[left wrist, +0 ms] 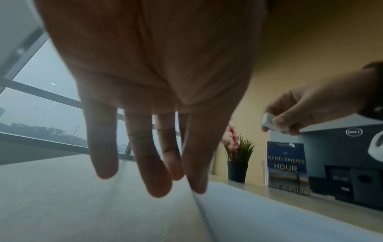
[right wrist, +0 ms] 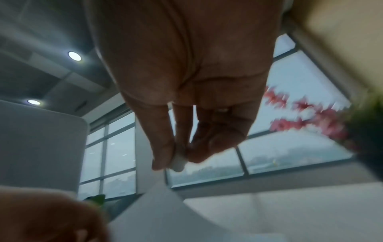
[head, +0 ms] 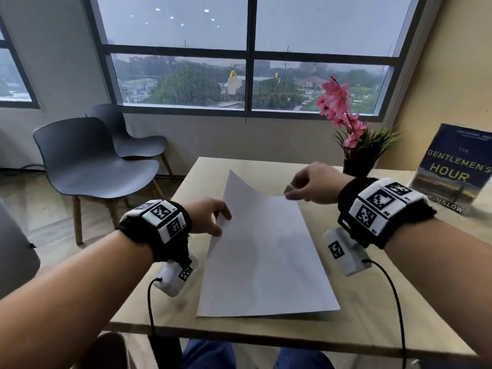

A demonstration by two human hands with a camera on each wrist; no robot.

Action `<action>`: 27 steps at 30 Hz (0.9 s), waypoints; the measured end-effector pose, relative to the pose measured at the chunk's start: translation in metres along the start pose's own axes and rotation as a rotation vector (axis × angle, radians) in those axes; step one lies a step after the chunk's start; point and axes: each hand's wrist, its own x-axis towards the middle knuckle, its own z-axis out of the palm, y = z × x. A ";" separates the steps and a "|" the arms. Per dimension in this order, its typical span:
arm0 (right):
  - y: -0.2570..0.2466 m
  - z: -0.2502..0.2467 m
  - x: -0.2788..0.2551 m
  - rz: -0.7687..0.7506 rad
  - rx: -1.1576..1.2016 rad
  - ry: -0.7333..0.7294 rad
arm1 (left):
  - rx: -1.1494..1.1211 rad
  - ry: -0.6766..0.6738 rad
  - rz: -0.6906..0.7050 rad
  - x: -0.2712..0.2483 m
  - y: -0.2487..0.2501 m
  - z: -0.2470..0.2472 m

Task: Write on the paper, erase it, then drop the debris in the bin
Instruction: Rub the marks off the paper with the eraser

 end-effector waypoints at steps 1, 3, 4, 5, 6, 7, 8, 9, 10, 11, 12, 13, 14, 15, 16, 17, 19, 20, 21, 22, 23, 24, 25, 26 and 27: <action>-0.005 0.008 -0.002 -0.020 -0.005 -0.071 | 0.027 -0.033 -0.020 0.002 0.001 0.003; -0.016 0.025 -0.006 -0.051 0.003 -0.215 | 0.065 -0.075 -0.048 0.008 0.001 0.007; -0.021 0.034 -0.006 -0.065 0.012 -0.285 | 0.081 -0.086 -0.049 0.010 0.000 0.009; -0.025 0.043 -0.006 -0.078 0.007 -0.338 | 0.104 -0.100 -0.049 0.012 0.001 0.011; -0.029 0.051 -0.005 -0.085 -0.014 -0.375 | 0.137 -0.104 -0.049 0.013 0.001 0.013; -0.033 0.059 -0.002 -0.086 -0.040 -0.404 | 0.183 -0.104 -0.051 0.015 0.000 0.014; -0.035 0.066 0.000 -0.077 -0.062 -0.419 | 0.233 -0.091 -0.047 0.016 -0.001 0.016; -0.036 0.072 0.004 -0.064 -0.077 -0.432 | 0.267 -0.073 -0.045 0.017 -0.002 0.017; -0.036 0.077 0.006 -0.046 -0.077 -0.441 | 0.278 -0.057 -0.041 0.018 -0.003 0.017; -0.036 0.080 0.008 -0.028 -0.060 -0.447 | 0.273 -0.053 -0.037 0.018 -0.003 0.017; -0.034 0.083 0.011 -0.011 -0.037 -0.449 | 0.268 -0.065 -0.037 0.020 -0.006 0.018; -0.033 0.085 0.013 0.000 -0.020 -0.443 | 0.275 -0.094 -0.041 0.020 -0.006 0.017; -0.033 0.086 0.016 0.004 -0.013 -0.436 | 0.292 -0.136 -0.051 0.021 -0.007 0.017; -0.033 0.087 0.018 0.005 -0.014 -0.422 | 0.314 -0.186 -0.062 0.020 -0.007 0.017; -0.034 0.089 0.021 0.002 -0.017 -0.410 | 0.331 -0.235 -0.072 0.020 -0.007 0.016; -0.035 0.091 0.024 -0.001 -0.024 -0.409 | 0.337 -0.275 -0.083 0.021 -0.008 0.016; -0.039 0.095 0.029 -0.012 -0.049 -0.422 | 0.355 -0.316 -0.095 0.023 -0.009 0.017; -0.041 0.097 0.031 -0.017 -0.069 -0.430 | 0.368 -0.319 -0.099 0.025 -0.009 0.018; -0.043 0.099 0.033 -0.022 -0.090 -0.433 | 0.381 -0.318 -0.103 0.028 -0.009 0.019; -0.044 0.101 0.036 -0.024 -0.110 -0.429 | 0.384 -0.316 -0.106 0.031 -0.011 0.021; -0.045 0.103 0.039 -0.022 -0.124 -0.415 | 0.377 -0.313 -0.115 0.033 -0.011 0.022; -0.045 0.104 0.044 -0.018 -0.135 -0.393 | 0.366 -0.309 -0.125 0.036 -0.011 0.023; -0.045 0.105 0.046 -0.017 -0.144 -0.369 | 0.358 -0.306 -0.138 0.038 -0.011 0.024; -0.046 0.106 0.048 -0.019 -0.150 -0.350 | 0.354 -0.303 -0.148 0.039 -0.012 0.025; -0.045 0.107 0.051 -0.025 -0.154 -0.337 | 0.352 -0.301 -0.156 0.040 -0.012 0.025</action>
